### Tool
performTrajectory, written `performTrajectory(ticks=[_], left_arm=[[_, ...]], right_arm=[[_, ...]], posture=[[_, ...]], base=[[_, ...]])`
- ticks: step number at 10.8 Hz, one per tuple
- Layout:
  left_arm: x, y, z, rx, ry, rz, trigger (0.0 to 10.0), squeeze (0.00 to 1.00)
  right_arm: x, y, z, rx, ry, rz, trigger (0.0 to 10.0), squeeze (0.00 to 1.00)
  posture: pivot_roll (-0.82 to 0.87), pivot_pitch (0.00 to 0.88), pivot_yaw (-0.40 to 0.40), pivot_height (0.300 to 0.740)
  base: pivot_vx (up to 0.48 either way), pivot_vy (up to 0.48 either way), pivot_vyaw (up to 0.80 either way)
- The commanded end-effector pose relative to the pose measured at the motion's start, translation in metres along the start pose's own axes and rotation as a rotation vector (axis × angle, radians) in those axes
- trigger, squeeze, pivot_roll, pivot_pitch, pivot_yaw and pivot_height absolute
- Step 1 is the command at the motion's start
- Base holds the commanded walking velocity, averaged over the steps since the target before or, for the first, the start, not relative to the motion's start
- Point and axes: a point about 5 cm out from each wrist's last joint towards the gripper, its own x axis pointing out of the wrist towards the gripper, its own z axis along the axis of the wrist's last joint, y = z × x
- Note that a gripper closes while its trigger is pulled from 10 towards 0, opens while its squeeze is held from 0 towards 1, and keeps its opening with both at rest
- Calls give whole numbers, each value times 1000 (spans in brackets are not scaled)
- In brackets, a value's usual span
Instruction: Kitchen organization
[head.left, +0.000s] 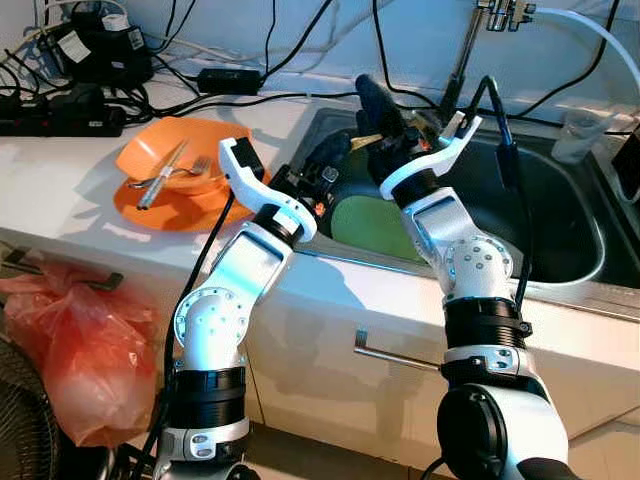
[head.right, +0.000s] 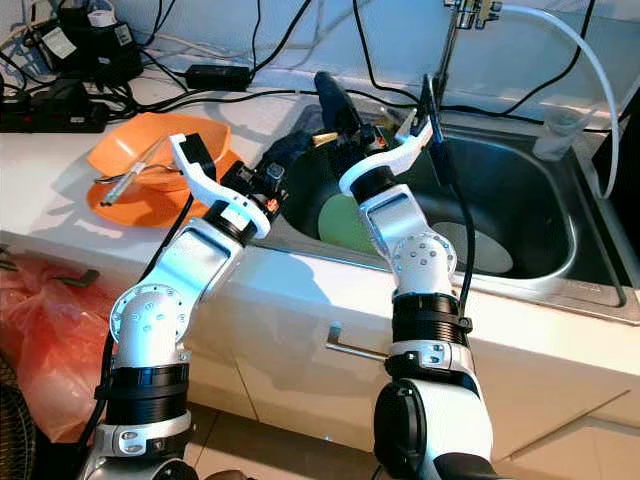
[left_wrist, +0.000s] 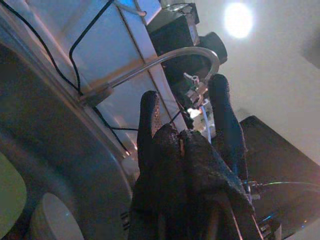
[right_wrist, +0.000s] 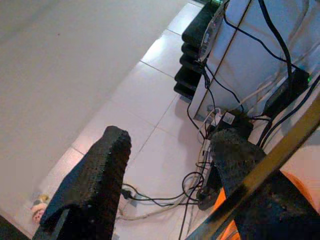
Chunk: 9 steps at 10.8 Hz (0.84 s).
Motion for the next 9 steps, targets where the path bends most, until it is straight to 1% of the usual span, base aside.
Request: performTrajectory(ticks=[1, 5, 9], left_arm=[[5, -5, -6, -44, -15, 5, 0, 0], [5, -1, 2, -23, -45, 23, 0, 0], [5, 0, 2, -21, -51, 30, 0, 0]], right_arm=[[10, 13, -14, 35, 16, 62, 0, 0], [8, 11, -14, 31, 18, 55, 0, 0], [5, 9, -13, 28, 14, 46, 0, 0]], posture=[[79, 0, -15, 740], [78, 0, -16, 740], [79, 0, -16, 740]], base=[[0, 0, 0], [0, 0, 0], [0, 0, 0]])
